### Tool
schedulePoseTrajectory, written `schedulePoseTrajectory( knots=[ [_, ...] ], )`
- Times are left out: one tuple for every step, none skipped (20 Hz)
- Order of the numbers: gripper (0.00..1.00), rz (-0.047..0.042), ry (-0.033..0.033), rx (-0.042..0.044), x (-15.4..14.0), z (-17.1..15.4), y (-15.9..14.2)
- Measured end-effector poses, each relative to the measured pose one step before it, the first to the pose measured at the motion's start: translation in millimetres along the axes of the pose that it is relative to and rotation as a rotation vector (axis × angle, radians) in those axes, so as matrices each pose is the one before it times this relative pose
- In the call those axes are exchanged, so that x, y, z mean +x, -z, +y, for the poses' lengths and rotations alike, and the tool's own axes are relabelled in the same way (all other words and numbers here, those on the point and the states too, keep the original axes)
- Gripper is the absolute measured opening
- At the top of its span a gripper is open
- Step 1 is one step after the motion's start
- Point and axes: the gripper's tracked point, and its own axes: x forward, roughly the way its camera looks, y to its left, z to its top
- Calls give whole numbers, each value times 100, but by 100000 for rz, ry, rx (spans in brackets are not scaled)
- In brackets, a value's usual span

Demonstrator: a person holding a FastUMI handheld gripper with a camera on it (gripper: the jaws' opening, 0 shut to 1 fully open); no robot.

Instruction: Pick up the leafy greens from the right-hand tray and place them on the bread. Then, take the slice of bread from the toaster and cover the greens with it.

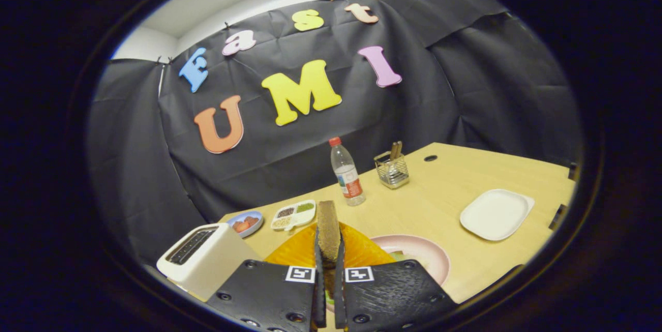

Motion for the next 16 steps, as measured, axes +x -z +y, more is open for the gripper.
schedulePoseTrajectory(
  knots=[
    [6,851,-917,2297,190,-227,559],
    [6,549,-1254,2583,256,-159,410],
    [6,351,-450,2090,56,-336,336],
    [6,141,82,1499,119,-452,296],
    [6,40,-437,828,122,-293,38],
    [8,49,-262,645,-19,-377,303],
    [10,-19,986,343,-20,-587,107],
    [10,-8,725,36,33,-461,130],
    [15,261,-289,-218,-95,-277,115],
    [19,1071,1355,-1066,149,-669,498],
    [23,1061,661,-877,-268,-493,177],
    [23,1005,246,-545,-89,-444,177],
    [24,1614,1133,-952,19,-739,246],
    [28,1696,1071,-403,53,-854,430],
    [32,1942,441,-85,30,-507,300],
    [37,1569,542,-236,128,-515,368]
  ],
)
